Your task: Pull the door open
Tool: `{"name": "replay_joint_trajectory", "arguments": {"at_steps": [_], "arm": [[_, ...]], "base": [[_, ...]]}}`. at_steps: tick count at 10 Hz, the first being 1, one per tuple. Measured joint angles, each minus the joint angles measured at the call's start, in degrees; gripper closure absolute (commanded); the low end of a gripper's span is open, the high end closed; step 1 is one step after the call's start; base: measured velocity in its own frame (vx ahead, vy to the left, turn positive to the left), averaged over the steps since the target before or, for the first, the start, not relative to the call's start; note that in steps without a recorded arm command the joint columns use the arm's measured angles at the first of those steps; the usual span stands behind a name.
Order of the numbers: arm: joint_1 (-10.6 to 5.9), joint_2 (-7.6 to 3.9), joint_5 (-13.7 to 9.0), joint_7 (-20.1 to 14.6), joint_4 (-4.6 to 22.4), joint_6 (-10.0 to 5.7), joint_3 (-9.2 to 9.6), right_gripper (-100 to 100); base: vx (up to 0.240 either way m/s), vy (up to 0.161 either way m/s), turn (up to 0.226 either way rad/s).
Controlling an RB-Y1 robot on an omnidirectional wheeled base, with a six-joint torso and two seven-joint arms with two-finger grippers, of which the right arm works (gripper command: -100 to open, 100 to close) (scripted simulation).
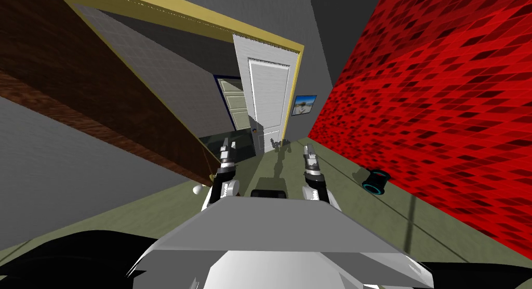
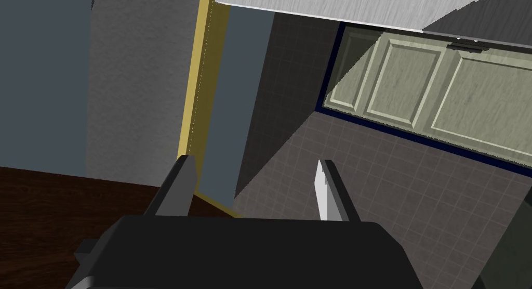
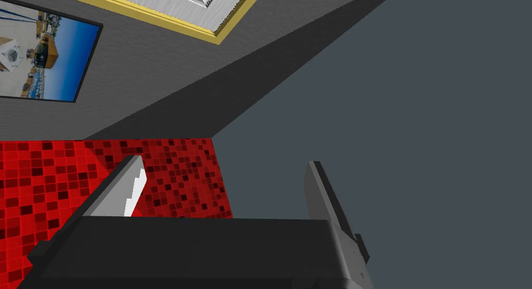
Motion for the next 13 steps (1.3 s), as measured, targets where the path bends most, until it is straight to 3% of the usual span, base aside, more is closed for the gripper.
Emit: {"name": "replay_joint_trajectory", "arguments": {"at_steps": [13], "arm": [[-5.50,-3.70,6.3,10.4,14.8,-5.21,5.05,-100]], "base": [[0.122,0.001,-0.039]]}}
